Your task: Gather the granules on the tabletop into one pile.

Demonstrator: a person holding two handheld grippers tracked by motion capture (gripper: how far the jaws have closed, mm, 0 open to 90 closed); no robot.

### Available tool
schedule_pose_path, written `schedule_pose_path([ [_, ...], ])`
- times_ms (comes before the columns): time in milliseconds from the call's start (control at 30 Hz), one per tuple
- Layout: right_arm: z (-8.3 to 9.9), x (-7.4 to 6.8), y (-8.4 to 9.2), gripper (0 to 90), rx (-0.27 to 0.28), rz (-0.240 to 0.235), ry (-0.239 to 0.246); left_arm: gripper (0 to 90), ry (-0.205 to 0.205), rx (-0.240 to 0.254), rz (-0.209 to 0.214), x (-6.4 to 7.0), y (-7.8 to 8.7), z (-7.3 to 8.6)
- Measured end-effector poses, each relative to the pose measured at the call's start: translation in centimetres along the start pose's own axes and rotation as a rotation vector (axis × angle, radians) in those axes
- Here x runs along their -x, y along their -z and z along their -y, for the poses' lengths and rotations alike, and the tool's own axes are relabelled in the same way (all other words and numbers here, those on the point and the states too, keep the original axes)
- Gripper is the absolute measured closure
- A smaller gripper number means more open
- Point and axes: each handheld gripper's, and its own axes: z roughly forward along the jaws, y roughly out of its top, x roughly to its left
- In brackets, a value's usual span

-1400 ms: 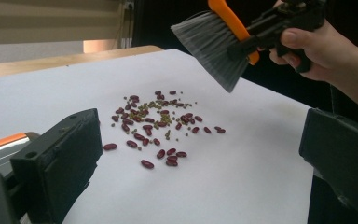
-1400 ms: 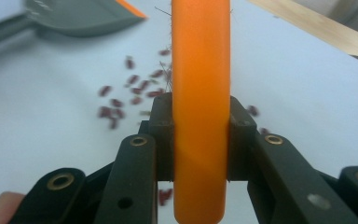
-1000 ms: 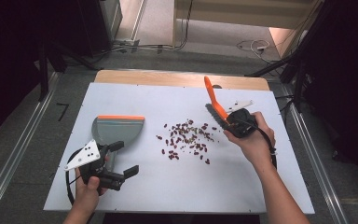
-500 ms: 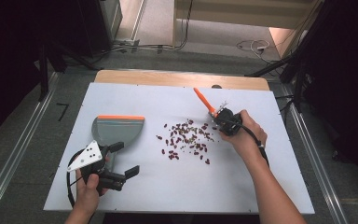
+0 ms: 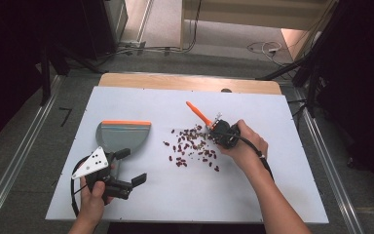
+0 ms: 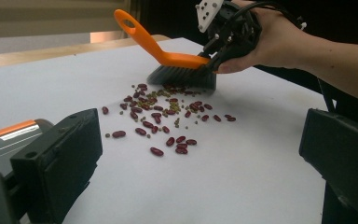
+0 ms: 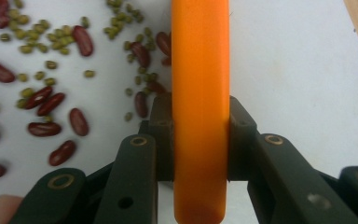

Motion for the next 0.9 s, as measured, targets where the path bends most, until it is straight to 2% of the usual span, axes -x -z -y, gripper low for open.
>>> schedule_pose_path([
  [267,-0.2,-1.6,1.1,68.6,0.008,-0.046,0.051,0.2,0.004,0.0,0.0,-0.1,0.0,0.0],
  [400,-0.3,-1.4,1.7,68.5,0.016,-0.07,0.054,0.2,0.004,0.001,0.0,-0.1,0.1,0.0],
  [533,-1.0,-0.6,2.6,68.5,0.052,-0.029,0.064,0.2,0.007,0.003,0.0,-0.1,0.0,0.0],
  [567,-1.4,-0.4,2.6,68.5,0.059,-0.005,0.07,0.2,0.006,0.0,0.0,-0.1,0.0,0.0],
  [633,-2.2,0.1,2.3,68.5,0.072,0.026,0.086,0.2,0.002,-0.003,0.002,0.0,0.0,0.0],
  [767,-3.7,0.8,0.8,68.5,0.074,0.049,0.113,0.2,0.0,-0.002,0.002,0.0,0.0,0.0],
  [900,-4.4,0.6,-1.3,68.4,0.056,0.028,0.137,0.2,0.007,0.002,0.004,-0.1,0.1,0.0],
])
